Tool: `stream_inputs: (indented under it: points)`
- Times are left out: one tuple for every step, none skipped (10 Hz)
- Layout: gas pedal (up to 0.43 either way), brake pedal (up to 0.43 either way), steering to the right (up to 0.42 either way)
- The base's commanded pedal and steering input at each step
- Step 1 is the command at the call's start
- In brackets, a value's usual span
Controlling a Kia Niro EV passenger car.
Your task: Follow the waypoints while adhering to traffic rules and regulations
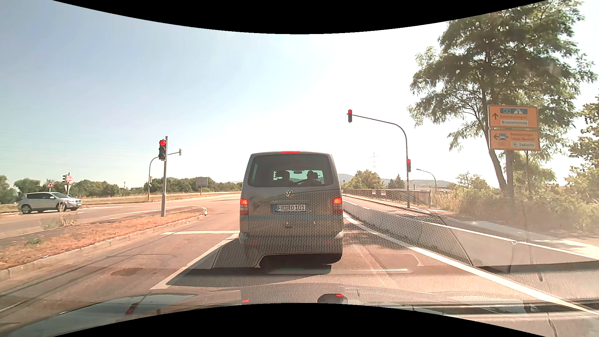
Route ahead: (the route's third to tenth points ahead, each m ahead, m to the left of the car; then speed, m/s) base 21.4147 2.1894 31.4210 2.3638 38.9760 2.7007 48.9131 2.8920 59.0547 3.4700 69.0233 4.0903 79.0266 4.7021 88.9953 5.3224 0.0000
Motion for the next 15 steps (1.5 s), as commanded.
stream_inputs:
  points:
    - [0.000, 0.201, -0.005]
    - [0.000, 0.201, -0.005]
    - [0.000, 0.201, -0.005]
    - [0.000, 0.201, -0.005]
    - [0.000, 0.201, -0.004]
    - [0.000, 0.195, -0.005]
    - [0.000, 0.201, -0.005]
    - [0.000, 0.201, -0.005]
    - [0.000, 0.201, -0.005]
    - [0.000, 0.201, -0.005]
    - [0.000, 0.201, -0.005]
    - [0.000, 0.201, -0.005]
    - [0.000, 0.201, -0.005]
    - [0.000, 0.201, -0.005]
    - [0.000, 0.201, -0.005]
